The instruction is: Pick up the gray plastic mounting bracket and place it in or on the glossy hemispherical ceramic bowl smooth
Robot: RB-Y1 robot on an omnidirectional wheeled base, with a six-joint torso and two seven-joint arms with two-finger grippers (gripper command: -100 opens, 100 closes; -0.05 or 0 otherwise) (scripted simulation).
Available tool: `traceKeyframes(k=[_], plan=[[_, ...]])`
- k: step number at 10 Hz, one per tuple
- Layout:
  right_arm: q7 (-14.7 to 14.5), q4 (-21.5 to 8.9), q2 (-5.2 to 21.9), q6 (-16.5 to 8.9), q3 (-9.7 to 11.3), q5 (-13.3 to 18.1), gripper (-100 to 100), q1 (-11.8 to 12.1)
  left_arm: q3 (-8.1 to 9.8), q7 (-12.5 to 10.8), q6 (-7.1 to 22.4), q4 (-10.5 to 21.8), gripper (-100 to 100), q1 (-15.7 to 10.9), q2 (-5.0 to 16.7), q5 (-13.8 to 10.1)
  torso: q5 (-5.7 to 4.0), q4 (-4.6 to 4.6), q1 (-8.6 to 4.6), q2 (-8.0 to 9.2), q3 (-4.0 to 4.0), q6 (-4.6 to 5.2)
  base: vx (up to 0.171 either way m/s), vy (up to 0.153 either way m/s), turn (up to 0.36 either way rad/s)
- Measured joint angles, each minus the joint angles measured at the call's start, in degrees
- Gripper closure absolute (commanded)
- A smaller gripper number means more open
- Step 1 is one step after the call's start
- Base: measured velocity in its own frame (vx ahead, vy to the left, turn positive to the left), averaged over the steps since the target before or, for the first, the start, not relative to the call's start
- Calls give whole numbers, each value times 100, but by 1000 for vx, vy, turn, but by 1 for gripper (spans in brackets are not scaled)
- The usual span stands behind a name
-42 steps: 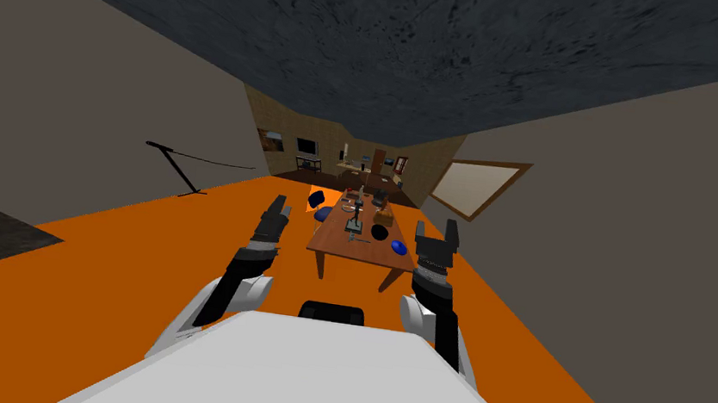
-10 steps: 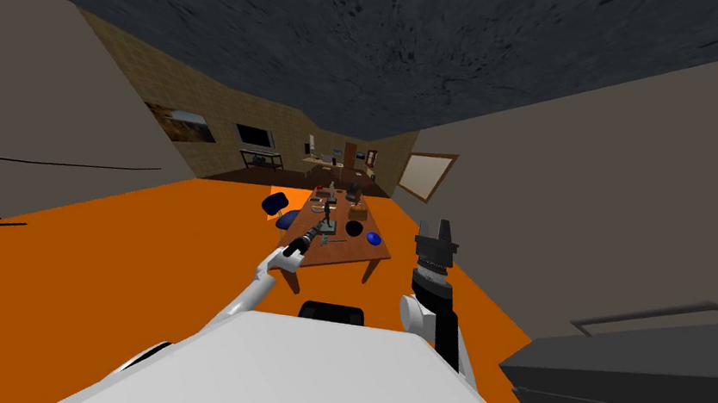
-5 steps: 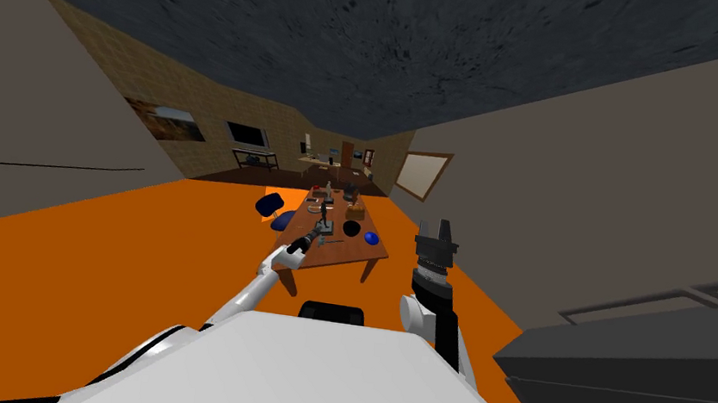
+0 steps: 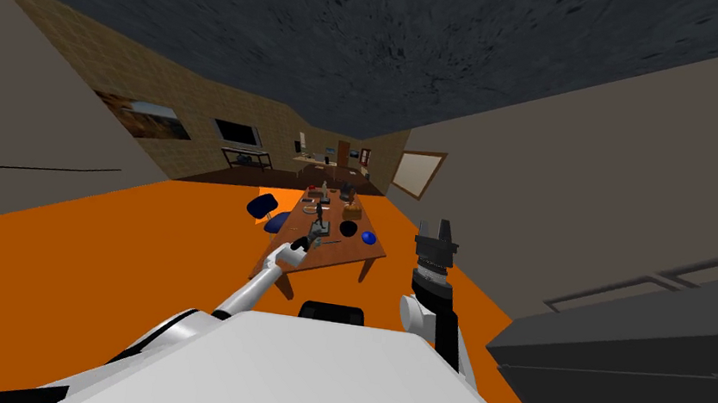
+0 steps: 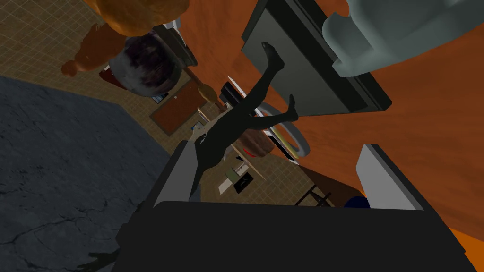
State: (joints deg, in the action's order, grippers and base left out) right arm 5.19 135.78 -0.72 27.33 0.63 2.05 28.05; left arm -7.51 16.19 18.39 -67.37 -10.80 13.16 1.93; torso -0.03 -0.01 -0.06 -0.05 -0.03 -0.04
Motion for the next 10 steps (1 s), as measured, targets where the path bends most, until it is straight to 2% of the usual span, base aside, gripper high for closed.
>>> traceKeyframes(k=[7,10], plan=[[0,0,0,0,0,0,0,0,-105,103,572,1011,-100,-551,128,-55,0,0,2,3,1,-3,16,-9,-66],[0,0,0,0,0,0,0,0,-181,175,832,1714,-100,-939,237,-121,-1,-1,-3,-3,-2,-1,26,-12,-91]])
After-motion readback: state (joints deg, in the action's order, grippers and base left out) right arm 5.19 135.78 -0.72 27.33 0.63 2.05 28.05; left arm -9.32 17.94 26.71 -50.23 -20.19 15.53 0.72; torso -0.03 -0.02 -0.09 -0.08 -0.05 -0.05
